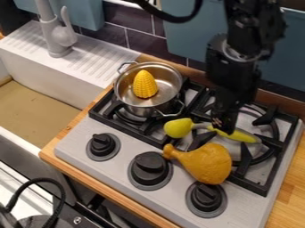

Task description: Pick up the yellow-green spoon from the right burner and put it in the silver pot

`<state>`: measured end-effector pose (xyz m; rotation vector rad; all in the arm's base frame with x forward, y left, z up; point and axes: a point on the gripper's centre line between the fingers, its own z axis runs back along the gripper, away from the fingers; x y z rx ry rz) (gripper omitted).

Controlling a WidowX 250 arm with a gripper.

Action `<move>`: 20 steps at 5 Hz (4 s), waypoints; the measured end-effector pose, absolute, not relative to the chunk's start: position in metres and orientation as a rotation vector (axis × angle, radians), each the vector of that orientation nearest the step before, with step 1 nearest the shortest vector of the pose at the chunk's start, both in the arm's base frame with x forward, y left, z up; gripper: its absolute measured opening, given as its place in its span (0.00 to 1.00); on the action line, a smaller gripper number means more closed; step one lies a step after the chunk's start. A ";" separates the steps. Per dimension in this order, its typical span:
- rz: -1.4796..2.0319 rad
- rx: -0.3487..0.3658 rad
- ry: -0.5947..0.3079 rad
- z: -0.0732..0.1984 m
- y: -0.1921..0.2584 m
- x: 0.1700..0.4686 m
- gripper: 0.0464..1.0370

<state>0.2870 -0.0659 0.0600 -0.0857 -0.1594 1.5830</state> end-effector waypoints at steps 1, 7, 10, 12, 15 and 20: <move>1.594 -0.081 -0.170 0.052 -0.071 0.283 0.96; 1.695 -0.001 -0.184 0.027 -0.078 0.284 0.21; 1.657 -0.112 -0.188 0.064 -0.072 0.289 0.20; 1.593 -0.261 -0.108 0.103 -0.073 0.290 0.20; 1.550 -0.109 -0.249 0.111 0.012 0.293 0.20; 1.685 0.006 -0.374 0.074 0.051 0.269 0.20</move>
